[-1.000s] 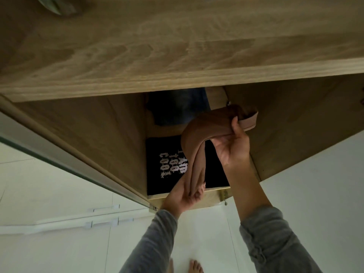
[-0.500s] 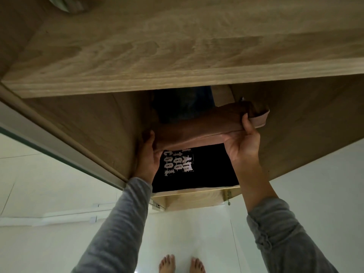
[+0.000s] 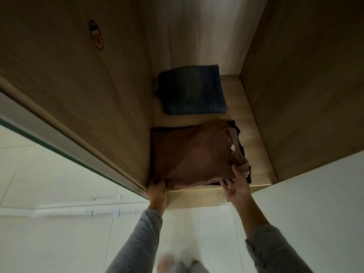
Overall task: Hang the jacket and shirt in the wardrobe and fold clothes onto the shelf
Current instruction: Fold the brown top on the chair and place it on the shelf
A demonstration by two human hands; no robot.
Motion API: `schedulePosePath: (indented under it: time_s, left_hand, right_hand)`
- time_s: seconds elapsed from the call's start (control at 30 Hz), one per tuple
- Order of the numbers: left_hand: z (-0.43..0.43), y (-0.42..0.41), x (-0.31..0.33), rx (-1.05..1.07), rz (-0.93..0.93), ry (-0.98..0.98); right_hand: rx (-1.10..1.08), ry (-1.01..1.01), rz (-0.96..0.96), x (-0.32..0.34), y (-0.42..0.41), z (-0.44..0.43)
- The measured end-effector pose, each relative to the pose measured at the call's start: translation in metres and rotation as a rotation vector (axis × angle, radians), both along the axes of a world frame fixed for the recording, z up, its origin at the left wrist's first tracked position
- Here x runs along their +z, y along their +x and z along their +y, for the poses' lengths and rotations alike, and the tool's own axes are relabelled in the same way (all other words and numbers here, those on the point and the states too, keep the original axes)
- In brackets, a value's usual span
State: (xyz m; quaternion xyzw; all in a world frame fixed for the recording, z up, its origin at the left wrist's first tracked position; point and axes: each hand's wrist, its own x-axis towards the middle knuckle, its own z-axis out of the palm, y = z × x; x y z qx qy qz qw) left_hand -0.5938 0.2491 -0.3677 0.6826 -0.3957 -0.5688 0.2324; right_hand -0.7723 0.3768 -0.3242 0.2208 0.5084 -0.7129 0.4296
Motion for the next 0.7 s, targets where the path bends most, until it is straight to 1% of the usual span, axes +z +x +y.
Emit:
schedulePosePath:
  time_s: [0.13, 0.2, 0.23, 0.27, 0.3, 0.37, 0.43, 0.47, 0.57, 0.7]
  left_hand:
    - [-0.001, -0.007, 0.015, -0.067, -0.156, -0.042]
    - [-0.003, -0.009, 0.019, -0.079, -0.151, -0.035]
    - [-0.005, -0.011, 0.022, -0.060, -0.103, -0.006]
    - [-0.007, -0.011, 0.027, -0.020, -0.008, 0.051]
    - [-0.010, -0.011, 0.031, 0.039, 0.128, 0.119]
    - [-0.014, -0.013, 0.045, 0.132, 0.463, 0.258]
    - [-0.025, -0.020, 0.062, 0.144, 0.623, 0.268]
    - [-0.033, -0.026, 0.070, 0.158, 0.647, 0.258]
    - [-0.060, -0.051, 0.097, 0.155, 0.640, 0.197]
    - [-0.100, -0.077, 0.137, 0.147, 0.752, 0.104]
  right_hand:
    - [-0.002, 0.013, -0.048, 0.007, 0.001, -0.007]
    - [-0.022, 0.022, -0.067, 0.006, 0.002, -0.006]
    - [-0.028, 0.024, -0.074, 0.007, 0.001, -0.006]
    - [-0.033, 0.029, -0.088, 0.008, -0.002, -0.006]
    - [-0.031, 0.044, -0.104, 0.009, -0.005, -0.007]
    - [-0.011, 0.060, -0.117, 0.015, -0.013, -0.010]
    - [-0.006, 0.018, -0.093, 0.024, -0.022, -0.018]
    - [-0.018, -0.027, -0.082, 0.029, -0.026, -0.023]
    - [-0.043, -0.182, -0.039, 0.053, -0.042, -0.048]
    - [-0.037, -0.319, 0.053, 0.098, -0.066, -0.081]
